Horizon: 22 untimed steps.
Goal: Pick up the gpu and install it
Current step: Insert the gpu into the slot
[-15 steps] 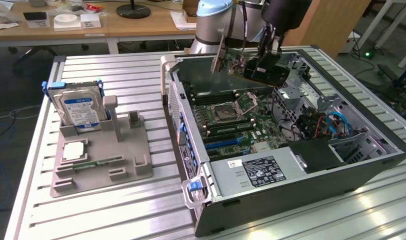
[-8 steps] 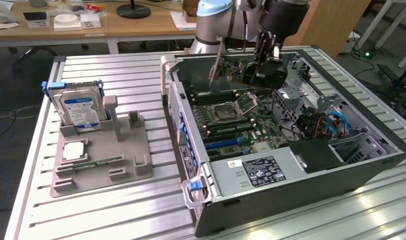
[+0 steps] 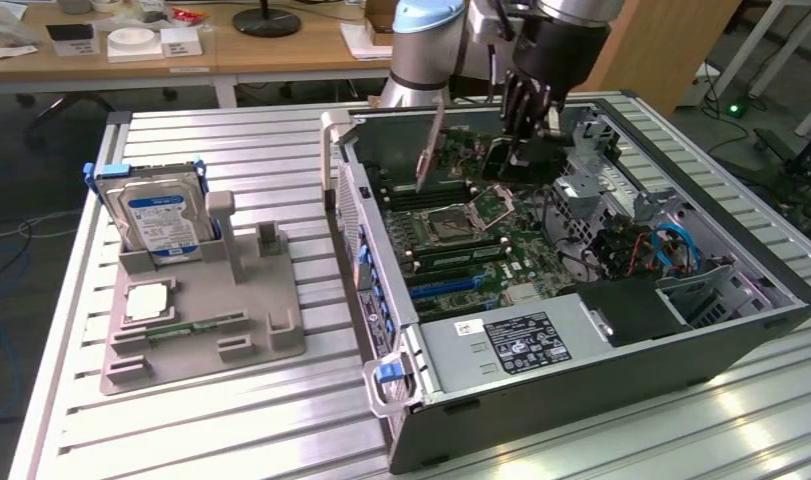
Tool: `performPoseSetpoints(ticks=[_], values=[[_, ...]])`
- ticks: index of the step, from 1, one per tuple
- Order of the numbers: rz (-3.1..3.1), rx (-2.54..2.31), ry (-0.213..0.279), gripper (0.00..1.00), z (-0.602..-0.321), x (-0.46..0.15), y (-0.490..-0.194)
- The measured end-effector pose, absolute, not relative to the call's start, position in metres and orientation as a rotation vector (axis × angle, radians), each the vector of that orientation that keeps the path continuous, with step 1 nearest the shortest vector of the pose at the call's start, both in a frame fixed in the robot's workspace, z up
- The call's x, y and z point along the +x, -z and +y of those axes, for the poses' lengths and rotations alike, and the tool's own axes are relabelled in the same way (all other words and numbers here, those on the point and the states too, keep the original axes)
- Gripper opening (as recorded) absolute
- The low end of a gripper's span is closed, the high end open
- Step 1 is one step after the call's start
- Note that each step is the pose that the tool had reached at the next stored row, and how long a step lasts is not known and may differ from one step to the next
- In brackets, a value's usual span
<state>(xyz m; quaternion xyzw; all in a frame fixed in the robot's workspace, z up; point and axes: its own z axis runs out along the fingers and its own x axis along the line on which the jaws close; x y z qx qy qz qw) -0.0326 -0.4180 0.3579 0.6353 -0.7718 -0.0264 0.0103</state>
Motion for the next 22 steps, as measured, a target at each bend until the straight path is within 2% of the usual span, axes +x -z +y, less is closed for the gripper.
performPoseSetpoints(ticks=[11,17,22], values=[[-2.255,2.152,0.080,0.28,-0.418,-0.034,-0.339],[-2.235,2.200,0.052,0.28,-0.418,-0.035,-0.336],[-2.233,2.202,0.051,0.28,-0.422,-0.043,-0.327]])
